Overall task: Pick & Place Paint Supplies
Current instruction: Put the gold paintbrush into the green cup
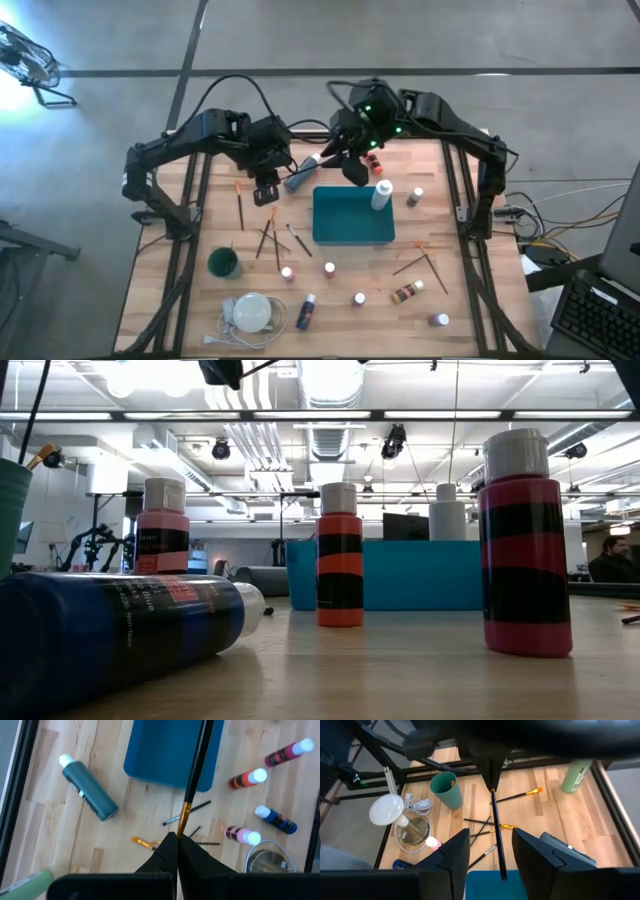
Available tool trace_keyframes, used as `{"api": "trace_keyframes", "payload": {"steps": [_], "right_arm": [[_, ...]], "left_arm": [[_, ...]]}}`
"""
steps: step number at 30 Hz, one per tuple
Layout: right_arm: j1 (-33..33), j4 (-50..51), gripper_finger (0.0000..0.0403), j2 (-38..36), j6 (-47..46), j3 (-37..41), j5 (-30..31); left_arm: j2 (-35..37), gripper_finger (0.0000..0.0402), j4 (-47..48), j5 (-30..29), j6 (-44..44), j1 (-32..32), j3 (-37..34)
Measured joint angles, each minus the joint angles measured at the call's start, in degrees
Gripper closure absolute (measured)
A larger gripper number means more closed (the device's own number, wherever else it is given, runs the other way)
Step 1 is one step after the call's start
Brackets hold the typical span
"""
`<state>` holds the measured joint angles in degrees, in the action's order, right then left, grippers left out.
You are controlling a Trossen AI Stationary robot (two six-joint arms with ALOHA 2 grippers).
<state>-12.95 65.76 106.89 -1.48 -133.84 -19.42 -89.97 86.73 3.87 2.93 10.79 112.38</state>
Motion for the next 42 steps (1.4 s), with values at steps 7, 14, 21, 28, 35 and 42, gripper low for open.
{"api": "trace_keyframes", "payload": {"steps": [7,14,21,28,35,42], "right_arm": [[0.35,0.43,0.0235,1.01,0.2,0.09,0.14],[0.31,2.0,0.0243,1.01,0.2,0.18,1.55],[0.33,2.2,0.0279,1.01,0.45,0.55,1.57],[0.33,2.11,0.0321,1.01,0.7,1.47,1.6],[0.33,1.29,0.0356,1.01,1.09,2.08,1.57],[0.33,1.22,0.0347,1.01,0.7,2.12,1.55]], "left_arm": [[-0.37,0.0401,-0.17,0.07,0.03,0.0,0.0],[-0.44,0.0401,-0.18,0.08,-0.02,0.0,0.0],[-0.44,0.0401,-0.21,0.12,-0.04,0.0,0.0],[-0.44,0.0401,-0.22,0.14,-0.04,0.0,0.15],[-0.44,0.0401,-0.23,0.16,-0.06,0.0,0.15],[-0.44,0.0401,-0.21,0.18,-0.13,0.0,0.13]]}}
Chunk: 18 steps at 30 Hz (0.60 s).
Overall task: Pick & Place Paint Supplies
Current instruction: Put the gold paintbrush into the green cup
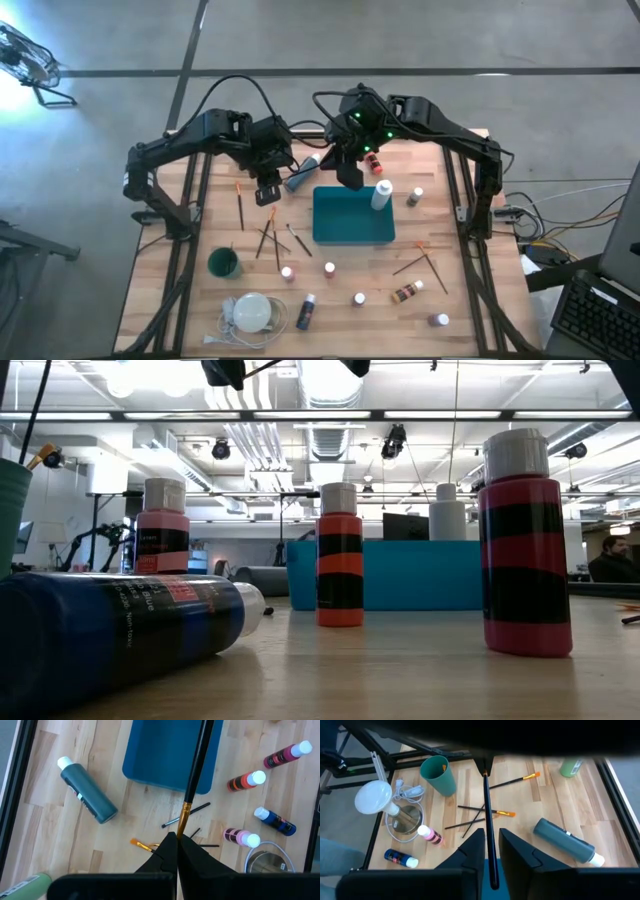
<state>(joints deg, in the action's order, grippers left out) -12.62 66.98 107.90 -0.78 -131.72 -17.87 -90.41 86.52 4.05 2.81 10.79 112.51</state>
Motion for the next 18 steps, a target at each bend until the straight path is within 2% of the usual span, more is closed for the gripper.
{"api": "trace_keyframes", "payload": {"steps": [12,18], "right_arm": [[0.0,-0.33,0.031,0.0,-0.33,0.06,-0.04],[0.0,-0.35,0.0332,0.0,-0.19,0.06,-0.11]], "left_arm": [[0.0,0.0401,-0.02,0.0,-0.02,0.0,0.0],[0.0,0.0401,-0.02,0.0,0.0,0.0,0.0]]}}
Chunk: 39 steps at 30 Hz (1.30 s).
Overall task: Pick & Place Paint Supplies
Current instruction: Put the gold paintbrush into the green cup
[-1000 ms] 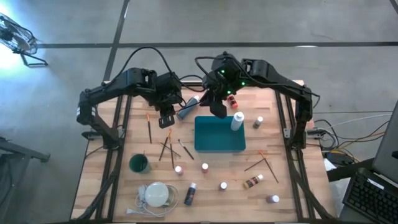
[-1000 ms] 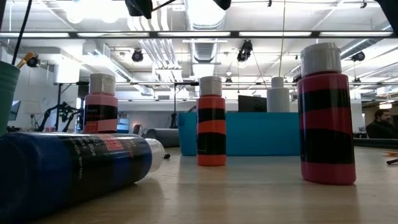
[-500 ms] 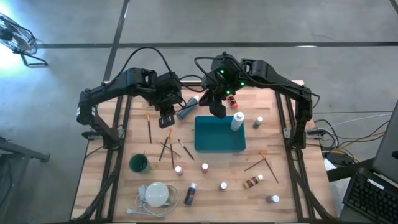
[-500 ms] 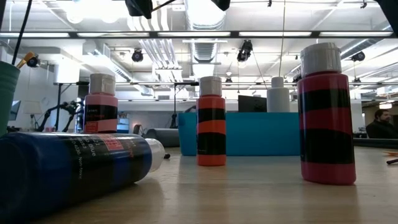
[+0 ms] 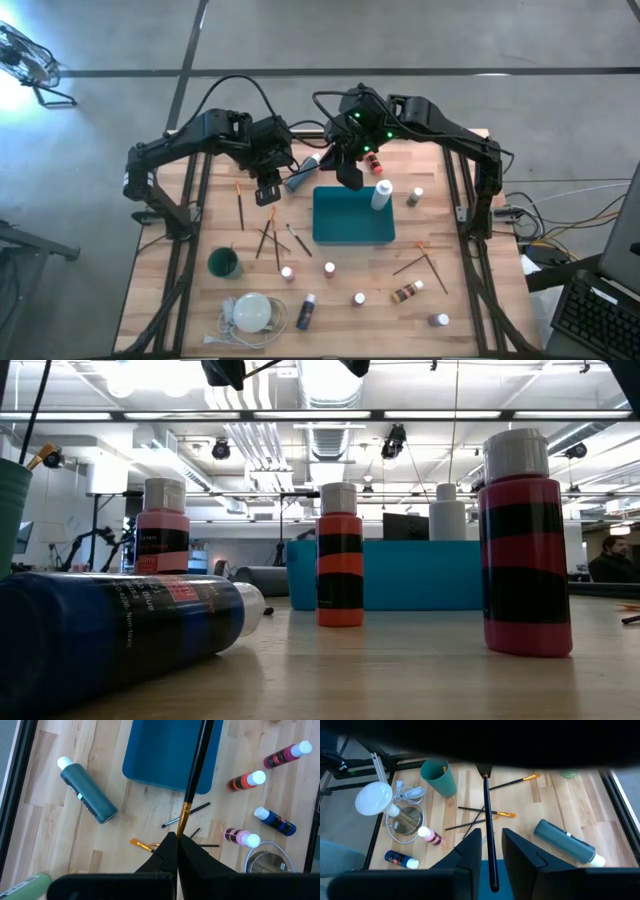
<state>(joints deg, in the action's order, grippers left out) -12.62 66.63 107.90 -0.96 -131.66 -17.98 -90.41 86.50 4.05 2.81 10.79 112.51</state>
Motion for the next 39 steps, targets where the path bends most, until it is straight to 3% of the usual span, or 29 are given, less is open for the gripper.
{"api": "trace_keyframes", "payload": {"steps": [6,16,23,27,32,35,39], "right_arm": [[0.0,-0.13,0.0384,0.0,0.61,0.0,-0.02],[0.0,-1.14,0.039,0.0,-0.38,0.0,-0.03],[-0.02,0.03,0.0391,-1.18,-0.74,0.04,0.02],[-0.15,2.07,0.0391,-4.04,-0.9,-0.11,0.45],[-0.13,6.06,0.0392,-9.19,-1.96,0.0,6.58],[-0.06,7.03,0.0392,-12.96,-3.13,0.41,12.21],[0.73,2.41,0.0392,-18.36,-3.61,2.13,16.95]], "left_arm": [[0.0,0.0401,0.02,0.0,-0.13,0.0,-0.02],[0.0,0.0393,0.09,-0.14,-0.39,0.0,-0.02],[0.35,0.0333,-0.5,-1.65,-0.66,-0.02,-0.02],[1.7,0.0293,-0.48,-6.1,-0.14,-0.02,-0.02],[4.52,0.0249,-1.08,-9.22,0.48,-0.02,-0.17],[7.4,0.0231,-8.29,-10.14,1.42,-0.02,-1.59],[12.5,0.022,-30.98,-10.21,-0.05,0.0,-7.85]]}}
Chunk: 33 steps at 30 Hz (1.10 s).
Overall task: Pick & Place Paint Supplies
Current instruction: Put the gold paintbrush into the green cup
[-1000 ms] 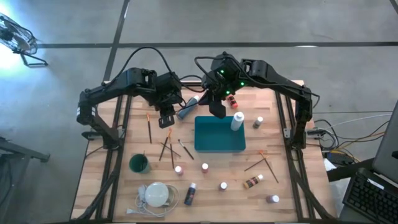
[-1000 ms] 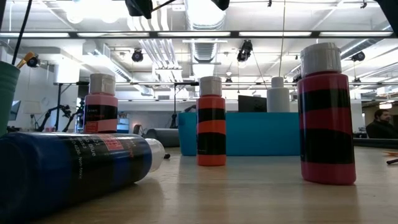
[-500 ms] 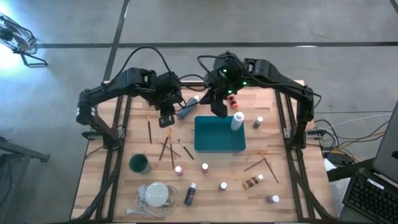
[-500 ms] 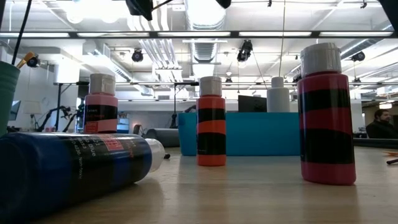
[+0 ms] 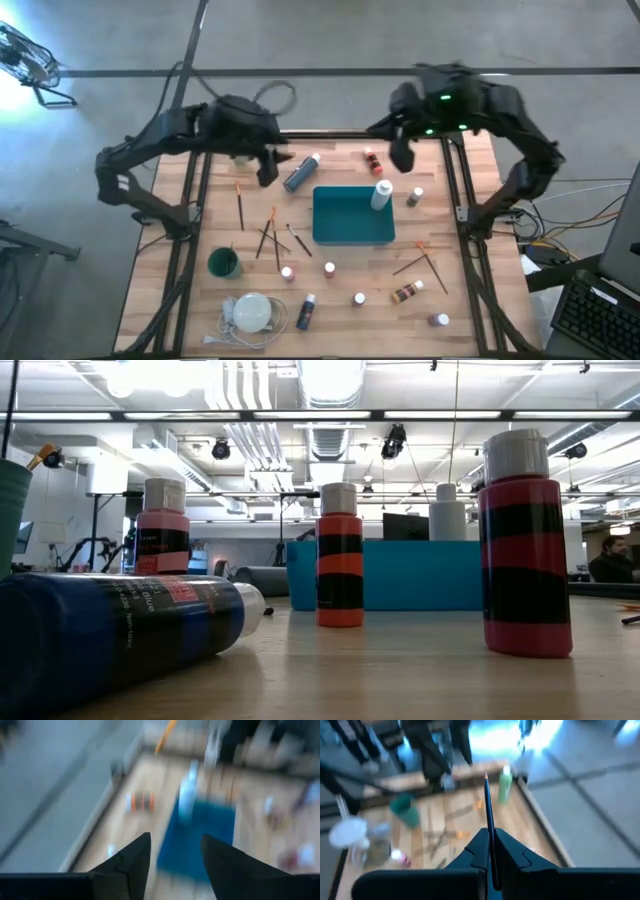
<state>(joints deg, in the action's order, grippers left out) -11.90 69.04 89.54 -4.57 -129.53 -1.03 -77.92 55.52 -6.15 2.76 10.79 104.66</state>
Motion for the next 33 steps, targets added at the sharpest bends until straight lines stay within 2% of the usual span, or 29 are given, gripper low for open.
{"api": "trace_keyframes", "payload": {"steps": [6,12,15,17,19,23,29,33], "right_arm": [[1.17,-16.52,0.0392,-7.54,2.73,6.06,2.72],[1.55,-38.23,0.0392,-11.81,8.1,14.15,1.73],[1.51,-48.28,0.0392,-12.16,9.41,18.17,-2.08],[1.53,-53.77,0.0392,-11.82,9.42,20.7,-4.76],[1.56,-57.64,0.0392,-11.18,8.59,22.67,-6.93],[1.55,-63.27,0.0392,-8.95,6.25,26.12,-9.53],[1.55,-65.53,0.0392,-7.17,4.74,28.18,-10.03],[1.88,-66.91,0.0392,-7.21,4.67,28.36,-10.08]], "left_arm": [[6.42,0.0219,-41.93,0.04,-1.74,0.24,-15.9],[7.63,0.0219,-77.75,0.78,-0.93,0.48,-29.28],[6.24,0.0219,-95.25,5.76,0.77,0.62,-32.81],[4.71,0.0219,-103.46,9.13,2.8,0.76,-33.79],[3.08,0.0219,-107.58,11.07,4.72,0.84,-33.8],[0.48,0.0219,-108.01,12.78,6.93,0.91,-31.08],[-1.45,0.0219,-107.93,17.47,5.75,0.9,-27.42],[-1.35,0.0219,-107.93,18.14,4.16,0.9,-26.77]]}}
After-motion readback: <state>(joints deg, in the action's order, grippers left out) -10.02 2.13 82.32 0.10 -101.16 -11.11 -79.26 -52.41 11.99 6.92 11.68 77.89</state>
